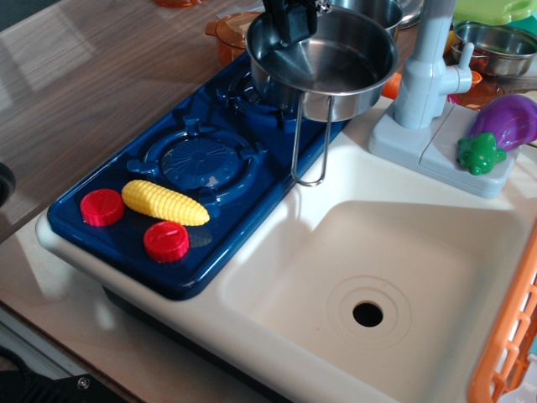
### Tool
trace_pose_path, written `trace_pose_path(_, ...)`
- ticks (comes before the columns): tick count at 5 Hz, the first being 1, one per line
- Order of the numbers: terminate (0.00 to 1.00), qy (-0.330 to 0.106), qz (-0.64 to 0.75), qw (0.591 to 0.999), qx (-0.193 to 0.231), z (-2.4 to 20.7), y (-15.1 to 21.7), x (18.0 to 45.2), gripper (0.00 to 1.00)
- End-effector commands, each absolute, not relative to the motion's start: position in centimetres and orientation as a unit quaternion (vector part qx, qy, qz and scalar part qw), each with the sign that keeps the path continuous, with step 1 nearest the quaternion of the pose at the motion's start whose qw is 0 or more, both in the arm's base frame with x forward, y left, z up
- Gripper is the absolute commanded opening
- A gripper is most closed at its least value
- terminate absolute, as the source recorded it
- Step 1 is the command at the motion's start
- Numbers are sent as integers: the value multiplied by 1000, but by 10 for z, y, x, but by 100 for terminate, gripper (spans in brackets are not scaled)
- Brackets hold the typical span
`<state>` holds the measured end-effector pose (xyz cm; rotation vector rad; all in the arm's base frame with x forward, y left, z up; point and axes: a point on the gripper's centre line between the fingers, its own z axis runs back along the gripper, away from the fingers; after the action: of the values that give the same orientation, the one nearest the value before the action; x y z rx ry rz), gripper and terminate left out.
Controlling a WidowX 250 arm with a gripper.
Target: Put pan from stove to sink
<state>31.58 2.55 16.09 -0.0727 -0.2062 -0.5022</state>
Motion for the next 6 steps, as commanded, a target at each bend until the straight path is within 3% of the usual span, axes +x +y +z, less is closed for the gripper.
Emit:
trace_pose_path(1,0,-132,-205,970,-19,183,5,296,0)
trace_pose_path(3,0,-131,-147,980,-9,184,-40,279,0)
trace_pose_path(5,0,-143,-140,980,11,174,-61,261,0)
trace_pose_path(6,0,-157,-150,976,11,169,-54,252,100)
